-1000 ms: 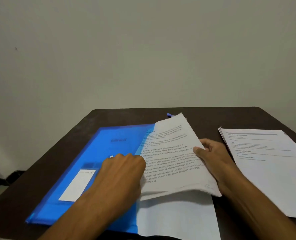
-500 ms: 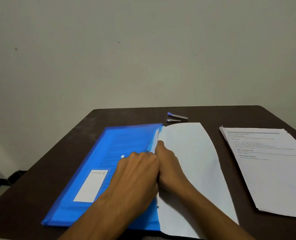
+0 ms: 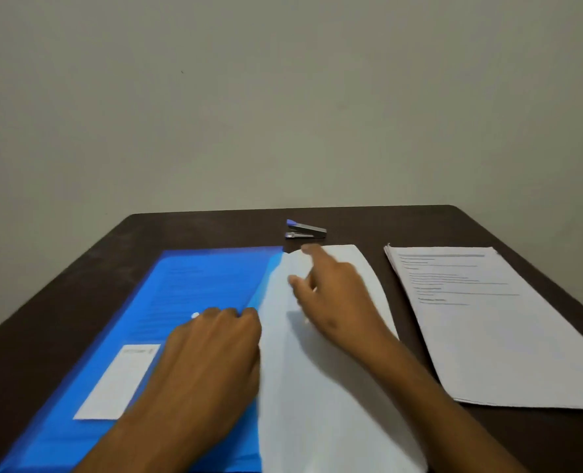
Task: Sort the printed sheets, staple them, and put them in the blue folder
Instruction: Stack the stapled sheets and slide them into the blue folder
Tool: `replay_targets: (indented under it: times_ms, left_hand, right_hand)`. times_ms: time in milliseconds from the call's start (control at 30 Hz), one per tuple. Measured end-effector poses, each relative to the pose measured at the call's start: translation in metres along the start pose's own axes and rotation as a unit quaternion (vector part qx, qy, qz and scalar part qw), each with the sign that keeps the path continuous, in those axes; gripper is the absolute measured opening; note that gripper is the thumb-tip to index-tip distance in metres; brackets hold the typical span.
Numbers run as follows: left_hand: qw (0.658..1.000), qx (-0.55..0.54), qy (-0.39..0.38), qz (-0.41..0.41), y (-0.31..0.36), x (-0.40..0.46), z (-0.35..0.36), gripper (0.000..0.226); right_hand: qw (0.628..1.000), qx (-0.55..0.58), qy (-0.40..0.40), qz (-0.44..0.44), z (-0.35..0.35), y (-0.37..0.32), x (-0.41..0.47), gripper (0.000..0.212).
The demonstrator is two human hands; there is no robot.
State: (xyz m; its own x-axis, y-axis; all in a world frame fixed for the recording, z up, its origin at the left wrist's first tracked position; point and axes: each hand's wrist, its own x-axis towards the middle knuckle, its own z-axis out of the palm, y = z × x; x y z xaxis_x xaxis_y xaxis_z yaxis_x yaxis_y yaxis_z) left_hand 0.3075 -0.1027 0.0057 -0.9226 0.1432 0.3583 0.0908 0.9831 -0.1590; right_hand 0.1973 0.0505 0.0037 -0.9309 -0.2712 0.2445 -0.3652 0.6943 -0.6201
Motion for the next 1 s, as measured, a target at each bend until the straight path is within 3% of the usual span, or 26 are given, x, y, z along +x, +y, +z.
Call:
replay_targets:
  times_ms: [67,133,233,333,600,900,1000]
  left_hand:
    - [1.0,-0.001,0.0,0.003,0.0,-0.002,0.006,0.047]
    - [1.0,-0.01,0.009,-0.005,0.0,-0.001,0.014,0.041]
    - [0.999,-0.015,0.029,-0.009,0.001,0.002,0.02,0.037]
    - [0.999,-0.004,0.042,-0.01,0.002,0.007,0.02,0.033]
    - [1.0,0.02,0.024,0.005,0.001,0.012,0.031,0.032]
    - [0.999,0.02,-0.037,0.005,-0.001,0.016,0.034,0.029]
    - [0.998,0.022,-0.063,-0.02,0.0,0.015,0.027,0.041]
  right_hand:
    - [0.991,0.015,0.124,0.038,-0.041,0.039,-0.012,0.034]
    - [0.975,-0.045,0.19,0.11,-0.089,0.087,-0.025,0.031]
    - [0.933,-0.187,0.179,0.252,-0.145,0.156,-0.047,0.037]
    - [0.908,-0.207,0.128,0.34,-0.165,0.19,-0.065,0.058]
    - [0.928,-0.076,0.171,0.322,-0.155,0.2,-0.075,0.037]
    - [0.93,-0.1,0.258,0.242,-0.158,0.212,-0.081,0.011]
    - [0.928,-0.116,0.289,0.205,-0.162,0.209,-0.087,0.008]
